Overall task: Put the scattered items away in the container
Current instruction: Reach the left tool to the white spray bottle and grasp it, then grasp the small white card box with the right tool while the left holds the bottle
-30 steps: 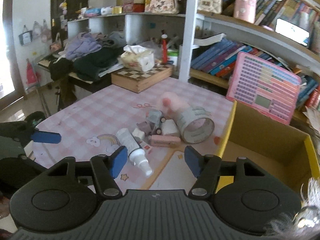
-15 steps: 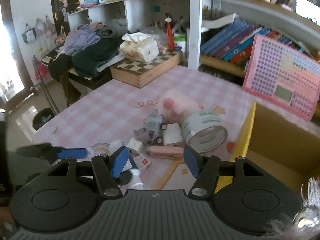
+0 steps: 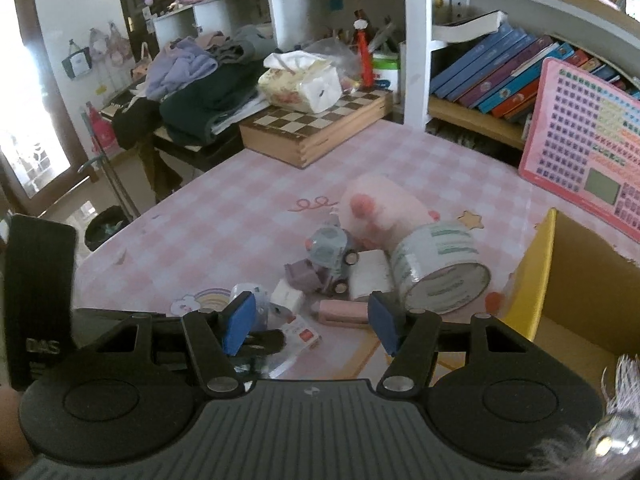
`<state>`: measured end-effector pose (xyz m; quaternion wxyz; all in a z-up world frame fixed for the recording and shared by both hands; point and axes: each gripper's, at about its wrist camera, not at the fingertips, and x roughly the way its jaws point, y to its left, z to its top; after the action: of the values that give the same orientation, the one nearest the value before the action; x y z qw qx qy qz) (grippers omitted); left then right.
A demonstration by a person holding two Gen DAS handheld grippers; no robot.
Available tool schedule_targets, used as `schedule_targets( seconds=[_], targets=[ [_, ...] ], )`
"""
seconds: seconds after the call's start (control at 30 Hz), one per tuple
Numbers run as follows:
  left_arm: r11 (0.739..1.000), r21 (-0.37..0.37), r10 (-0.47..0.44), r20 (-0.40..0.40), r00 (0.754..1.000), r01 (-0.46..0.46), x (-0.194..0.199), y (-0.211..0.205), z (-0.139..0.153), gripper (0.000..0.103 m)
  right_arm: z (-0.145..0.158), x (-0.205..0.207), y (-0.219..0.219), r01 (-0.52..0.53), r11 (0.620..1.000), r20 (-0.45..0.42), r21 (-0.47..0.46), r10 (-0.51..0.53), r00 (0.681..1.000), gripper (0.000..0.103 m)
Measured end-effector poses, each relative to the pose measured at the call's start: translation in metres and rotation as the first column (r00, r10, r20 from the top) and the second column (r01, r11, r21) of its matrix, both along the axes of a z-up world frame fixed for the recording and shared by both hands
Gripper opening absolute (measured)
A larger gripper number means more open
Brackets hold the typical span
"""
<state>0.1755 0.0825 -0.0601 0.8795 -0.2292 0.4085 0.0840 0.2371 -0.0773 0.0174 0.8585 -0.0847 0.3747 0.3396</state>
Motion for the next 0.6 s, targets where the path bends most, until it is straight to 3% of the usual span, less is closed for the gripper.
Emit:
schedule_targets(
  seconds=[0.17,0.33,0.43,0.6],
  targets=[
    [0.998,-0.004,0.055,-0.046,0.997,-0.055,-0.021,0.018,-0.007,0.031,-0.012,0.005,0.013,-0.012,1.0,-0.05,-0.007,0.011,0.999,0.06],
    [0.993,-0.001,0.119,-0.038,0.992,-0.119,-0.037,0.036,-0.003,0.031,-0.04,0.014,0.032,-0.03,0.996,-0.15,-0.085,0.017,0.989,0.063],
    [0.991,-0.002,0.137,-0.027,0.99,-0.137,-0.044,0.042,0.002,0.031,-0.059,0.016,0.043,-0.058,0.988,-0.146,-0.147,0.036,0.989,0.064],
    [0.99,-0.006,0.137,-0.025,0.99,-0.138,-0.047,0.047,0.006,0.031,-0.072,0.011,0.053,-0.143,0.976,-0.116,-0.163,0.125,0.985,0.071]
  ],
)
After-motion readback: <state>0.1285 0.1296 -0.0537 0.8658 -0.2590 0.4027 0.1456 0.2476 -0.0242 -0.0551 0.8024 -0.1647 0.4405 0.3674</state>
